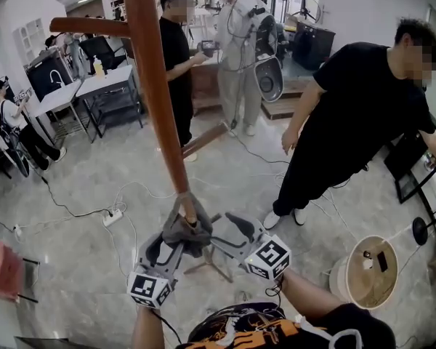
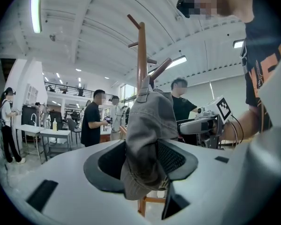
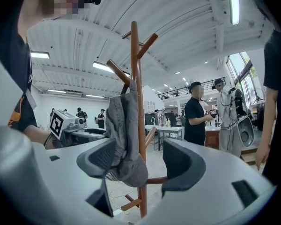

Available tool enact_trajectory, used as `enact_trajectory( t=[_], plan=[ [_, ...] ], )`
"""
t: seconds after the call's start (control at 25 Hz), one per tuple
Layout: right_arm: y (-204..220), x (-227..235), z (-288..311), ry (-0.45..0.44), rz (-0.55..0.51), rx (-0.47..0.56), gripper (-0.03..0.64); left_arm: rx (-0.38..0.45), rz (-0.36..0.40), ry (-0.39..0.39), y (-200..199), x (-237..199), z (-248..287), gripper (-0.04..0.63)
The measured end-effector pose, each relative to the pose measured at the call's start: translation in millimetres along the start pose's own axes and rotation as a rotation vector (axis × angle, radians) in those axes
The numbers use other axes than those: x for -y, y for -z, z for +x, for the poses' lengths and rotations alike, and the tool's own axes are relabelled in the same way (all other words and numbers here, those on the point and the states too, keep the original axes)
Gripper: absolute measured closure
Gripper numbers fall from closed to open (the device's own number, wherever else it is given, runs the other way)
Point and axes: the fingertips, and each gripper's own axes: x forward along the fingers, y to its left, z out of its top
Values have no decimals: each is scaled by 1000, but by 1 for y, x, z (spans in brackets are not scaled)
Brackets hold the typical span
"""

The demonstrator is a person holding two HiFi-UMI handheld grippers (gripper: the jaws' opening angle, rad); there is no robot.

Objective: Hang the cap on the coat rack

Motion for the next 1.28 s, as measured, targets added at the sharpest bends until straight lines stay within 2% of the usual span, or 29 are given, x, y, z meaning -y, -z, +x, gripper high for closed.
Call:
enact_trajectory(
  t=[0.28, 0.44, 0.72, 0.88, 1.0, 1.12, 1.28],
  plan=[
    [-3, 5, -21, 32, 5, 13, 288, 1, -3, -64, 0, -14, -25, 359],
    [-9, -2, -25, 16, -12, 21, 294, 34, -4, -94, -13, -17, -41, 364],
    [-22, -32, -46, -47, -56, 42, 341, 82, 7, -89, -45, 6, -58, 451],
    [-34, -43, -52, -36, -118, 48, 360, 80, 11, -58, -51, 22, -60, 473],
    [-49, -47, -57, -18, -158, 107, 382, 100, 4, -18, -59, 39, -59, 485],
    [-62, -50, -60, -11, -141, 144, 412, 129, 20, 13, -72, 55, -58, 503],
    [-66, -54, -66, 8, -86, 129, 463, 147, 42, 66, -86, 75, -59, 540]
  ],
)
